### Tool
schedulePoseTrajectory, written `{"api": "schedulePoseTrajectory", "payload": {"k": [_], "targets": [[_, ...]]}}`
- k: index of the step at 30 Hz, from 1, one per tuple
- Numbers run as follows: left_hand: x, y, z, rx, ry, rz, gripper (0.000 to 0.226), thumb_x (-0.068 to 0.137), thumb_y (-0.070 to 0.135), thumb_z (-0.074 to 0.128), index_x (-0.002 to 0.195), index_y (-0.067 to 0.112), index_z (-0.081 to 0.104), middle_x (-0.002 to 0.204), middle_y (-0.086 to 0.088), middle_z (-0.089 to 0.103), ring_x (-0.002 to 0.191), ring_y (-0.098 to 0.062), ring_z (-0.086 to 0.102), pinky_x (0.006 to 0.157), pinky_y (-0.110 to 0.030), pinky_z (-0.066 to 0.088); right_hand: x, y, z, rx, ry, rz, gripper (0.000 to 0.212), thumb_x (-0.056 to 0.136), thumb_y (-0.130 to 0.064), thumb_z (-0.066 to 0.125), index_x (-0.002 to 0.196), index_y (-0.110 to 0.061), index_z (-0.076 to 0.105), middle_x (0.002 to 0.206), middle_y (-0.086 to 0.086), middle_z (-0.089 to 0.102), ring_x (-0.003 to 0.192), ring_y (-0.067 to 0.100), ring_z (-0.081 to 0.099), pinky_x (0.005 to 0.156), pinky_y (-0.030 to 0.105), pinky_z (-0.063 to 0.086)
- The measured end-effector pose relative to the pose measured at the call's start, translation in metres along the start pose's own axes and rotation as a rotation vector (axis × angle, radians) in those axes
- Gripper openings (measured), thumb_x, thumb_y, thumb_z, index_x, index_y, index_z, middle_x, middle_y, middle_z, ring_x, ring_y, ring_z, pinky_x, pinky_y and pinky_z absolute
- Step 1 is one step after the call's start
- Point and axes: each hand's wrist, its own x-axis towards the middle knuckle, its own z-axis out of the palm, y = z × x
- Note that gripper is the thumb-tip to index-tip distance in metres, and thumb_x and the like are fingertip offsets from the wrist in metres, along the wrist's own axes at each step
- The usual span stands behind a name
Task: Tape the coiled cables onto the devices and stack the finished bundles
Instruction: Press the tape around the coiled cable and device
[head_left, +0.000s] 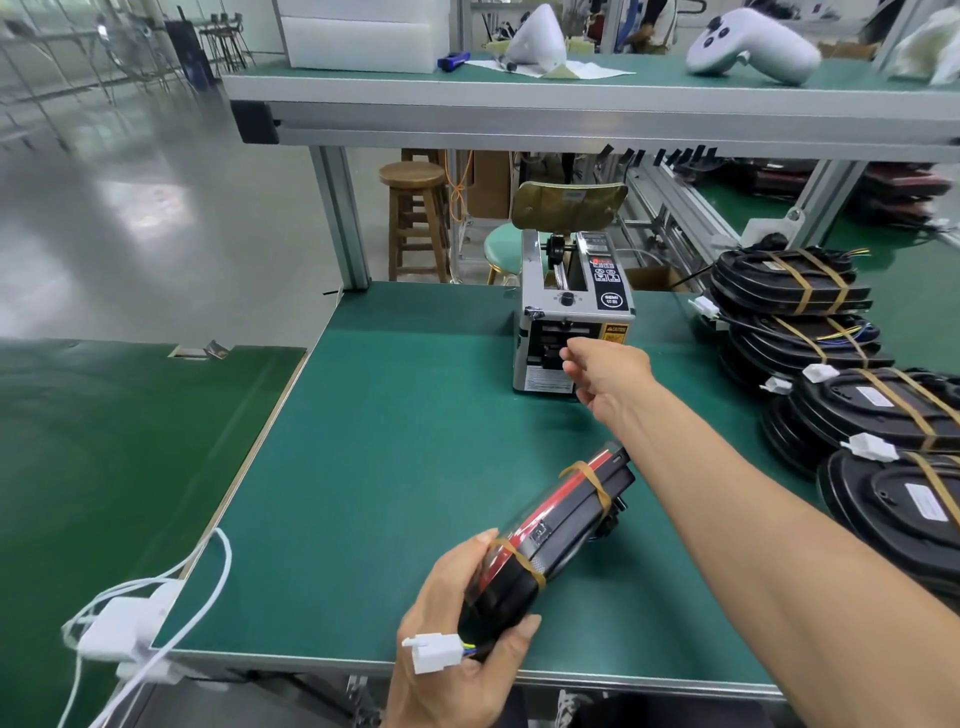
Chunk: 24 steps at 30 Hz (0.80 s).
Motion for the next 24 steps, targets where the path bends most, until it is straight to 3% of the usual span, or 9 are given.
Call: {"api": "schedulePoseTrajectory", "payload": {"k": [4, 8, 13, 19, 21, 24], "targets": [[0.0, 0.0, 0.0, 0.006, 0.0, 0.006, 0.078, 0.083, 0.037, 0.084, 0.155, 0.034, 0.052, 0.146, 0.013, 0.065, 0.127, -0.006, 0.068, 0.105, -0.011, 0.047, 0.004, -0.002, 0.003, 0.034, 0.024, 0.013, 0.014, 0.093, -0.012, 0.075, 0.083, -0.015, 0.065, 0.072, -0.001, 0.074, 0.037, 0.002, 0.059, 0.054, 0.02, 0.041], [0.0, 0.0, 0.0, -0.006, 0.008, -0.006, 0.079, 0.083, 0.038, 0.083, 0.155, 0.038, 0.051, 0.145, 0.016, 0.065, 0.126, -0.004, 0.068, 0.104, -0.01, 0.048, 0.009, -0.001, 0.007, 0.075, 0.067, 0.017, 0.014, 0.09, -0.008, 0.077, 0.084, -0.009, 0.064, 0.079, 0.006, 0.073, 0.036, 0.005, 0.059, 0.035, 0.009, 0.035], [0.0, -0.001, 0.001, -0.01, 0.032, -0.011, 0.08, 0.082, 0.038, 0.084, 0.155, 0.04, 0.051, 0.145, 0.016, 0.065, 0.126, -0.005, 0.069, 0.104, -0.011, 0.049, 0.012, 0.002, 0.012, 0.141, 0.113, 0.011, 0.017, 0.089, 0.0, 0.077, 0.084, -0.003, 0.061, 0.071, 0.008, 0.07, 0.037, 0.009, 0.061, 0.046, 0.019, 0.057], [0.0, -0.002, 0.002, -0.002, 0.033, -0.013, 0.08, 0.083, 0.039, 0.083, 0.156, 0.041, 0.049, 0.146, 0.019, 0.064, 0.126, -0.002, 0.068, 0.103, -0.01, 0.048, 0.014, -0.002, 0.016, 0.103, 0.145, 0.037, 0.015, 0.088, -0.001, 0.075, 0.097, 0.0, 0.064, 0.07, 0.008, 0.07, 0.035, 0.009, 0.059, 0.042, 0.018, 0.053], [0.0, -0.002, 0.002, -0.002, 0.022, -0.01, 0.08, 0.083, 0.037, 0.083, 0.156, 0.039, 0.05, 0.146, 0.017, 0.064, 0.125, -0.003, 0.069, 0.103, -0.01, 0.048, 0.01, -0.001, 0.013, -0.038, 0.024, 0.065, 0.014, 0.087, -0.005, 0.076, 0.097, -0.004, 0.067, 0.069, 0.006, 0.07, 0.038, 0.008, 0.059, 0.039, 0.017, 0.046], [0.0, -0.002, 0.001, 0.0, 0.01, 0.0, 0.08, 0.083, 0.035, 0.083, 0.156, 0.037, 0.05, 0.147, 0.014, 0.065, 0.127, -0.006, 0.069, 0.105, -0.012, 0.048, -0.002, 0.004, 0.001, -0.323, -0.324, 0.122, 0.006, 0.089, -0.016, 0.078, 0.092, -0.014, 0.074, 0.071, -0.002, 0.07, 0.049, 0.006, 0.061, 0.063, 0.023, 0.046]]}}
